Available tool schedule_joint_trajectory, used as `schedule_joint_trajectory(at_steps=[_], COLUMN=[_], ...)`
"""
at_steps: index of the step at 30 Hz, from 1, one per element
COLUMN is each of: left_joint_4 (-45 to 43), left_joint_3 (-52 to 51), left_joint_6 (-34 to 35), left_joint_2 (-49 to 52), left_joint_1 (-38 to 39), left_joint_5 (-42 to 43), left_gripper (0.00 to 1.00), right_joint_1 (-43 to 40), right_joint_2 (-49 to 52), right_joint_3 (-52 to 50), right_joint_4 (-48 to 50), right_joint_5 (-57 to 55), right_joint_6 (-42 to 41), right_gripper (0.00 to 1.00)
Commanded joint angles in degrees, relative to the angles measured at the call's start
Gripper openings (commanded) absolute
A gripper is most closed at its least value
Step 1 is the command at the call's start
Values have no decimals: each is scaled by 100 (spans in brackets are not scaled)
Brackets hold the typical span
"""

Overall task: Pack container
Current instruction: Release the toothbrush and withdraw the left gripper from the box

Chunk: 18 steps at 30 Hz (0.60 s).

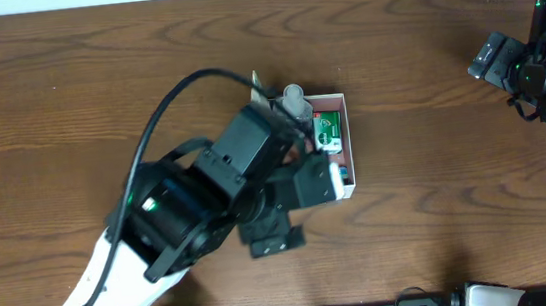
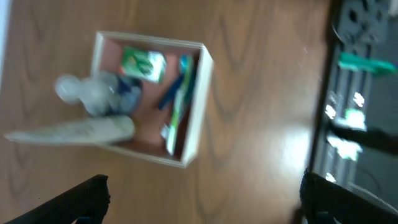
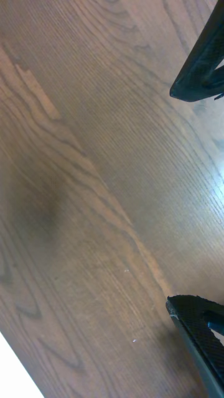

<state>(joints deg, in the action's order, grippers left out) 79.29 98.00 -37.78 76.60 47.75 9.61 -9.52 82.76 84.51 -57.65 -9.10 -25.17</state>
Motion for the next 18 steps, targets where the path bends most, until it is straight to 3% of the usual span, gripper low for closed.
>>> schedule_joint_trajectory(at_steps=[1,5,9,14,18], left_joint_4=[551,1661,1749,1353,413], left_joint_3=[15,15,-7,-76,-549], left_joint_6=[63,61,149,155,195], left_joint_2=[-160,-179,-264,-763,-1482], left_joint_1=[13,13,-42,-501,-1429], left_joint_5=[-61,251,323,535,859], left_gripper=[98,98,98,98,98], right_joint_1=[-28,-28,-28,-28,-28], right_joint_2=[2,2,2,2,2], right_joint_3=[11,11,11,11,11], right_joint_4=[-4,-4,-4,-4,-4], right_joint_5=[-98,-98,-98,-98,-98], right_joint_6=[57,57,57,57,57], right_gripper=[99,99,99,99,99])
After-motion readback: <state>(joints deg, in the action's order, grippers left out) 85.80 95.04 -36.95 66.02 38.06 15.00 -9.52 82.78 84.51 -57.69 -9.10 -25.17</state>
